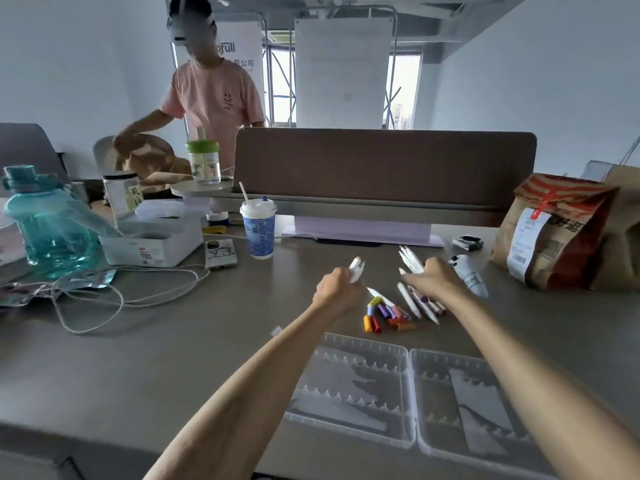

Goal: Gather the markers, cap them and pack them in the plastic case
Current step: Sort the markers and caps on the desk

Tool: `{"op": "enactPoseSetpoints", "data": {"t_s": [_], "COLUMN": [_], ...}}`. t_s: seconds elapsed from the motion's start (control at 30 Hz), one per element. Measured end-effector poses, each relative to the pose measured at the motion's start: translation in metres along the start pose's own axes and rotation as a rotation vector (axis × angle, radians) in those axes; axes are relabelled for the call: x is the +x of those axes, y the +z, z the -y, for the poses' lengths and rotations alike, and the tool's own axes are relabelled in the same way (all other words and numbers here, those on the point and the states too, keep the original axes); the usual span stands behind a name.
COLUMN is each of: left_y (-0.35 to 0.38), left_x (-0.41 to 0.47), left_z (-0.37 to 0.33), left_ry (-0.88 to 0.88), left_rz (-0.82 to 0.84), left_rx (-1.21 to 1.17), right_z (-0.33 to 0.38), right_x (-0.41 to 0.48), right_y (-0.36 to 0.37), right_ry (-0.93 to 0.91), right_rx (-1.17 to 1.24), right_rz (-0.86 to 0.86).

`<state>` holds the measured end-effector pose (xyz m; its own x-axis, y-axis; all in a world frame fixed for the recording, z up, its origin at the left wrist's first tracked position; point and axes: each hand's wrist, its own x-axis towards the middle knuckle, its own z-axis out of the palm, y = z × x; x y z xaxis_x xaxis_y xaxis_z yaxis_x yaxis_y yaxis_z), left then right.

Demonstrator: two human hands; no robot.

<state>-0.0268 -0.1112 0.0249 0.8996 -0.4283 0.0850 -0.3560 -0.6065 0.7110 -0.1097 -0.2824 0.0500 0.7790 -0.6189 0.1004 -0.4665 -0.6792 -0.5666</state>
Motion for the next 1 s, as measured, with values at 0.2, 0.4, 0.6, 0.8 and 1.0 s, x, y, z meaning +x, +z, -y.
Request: {"op": "enactPoseSetpoints", "data": {"t_s": [0.2, 0.4, 0.6, 0.8, 1.0], "left_y": [0.026, 0.051, 0.066, 0.068, 0.073], "left_x": [0.018, 0.031, 0.037, 0.035, 0.041], "left_z": [-0.027, -0.041, -0.051, -0.063, -0.057], "left_ry": [-0.006, -0.055, -0.063, -0.110, -0.082], "left_rz": [0.076, 0.131, 0.111, 0.189, 0.269], "left_rx": [0.180, 0.341, 0.450, 0.444, 0.265], "right_z": [-0.030, -0.053, -0.068, -0.078, -0.082], "right_x": [-0.018, -0.049, -0.061, -0.060, -0.068], "right_y": [-0.034, -0.051, -0.062, -0.060, -0.054], "right_ry": [-0.062, -0.149, -0.136, -0.107, -0.061], "right_rx": [0.281, 0.338, 0.337, 0.275, 0.263], "right_rz": [-0.049, 0.004, -0.026, -0.078, -0.066]}}
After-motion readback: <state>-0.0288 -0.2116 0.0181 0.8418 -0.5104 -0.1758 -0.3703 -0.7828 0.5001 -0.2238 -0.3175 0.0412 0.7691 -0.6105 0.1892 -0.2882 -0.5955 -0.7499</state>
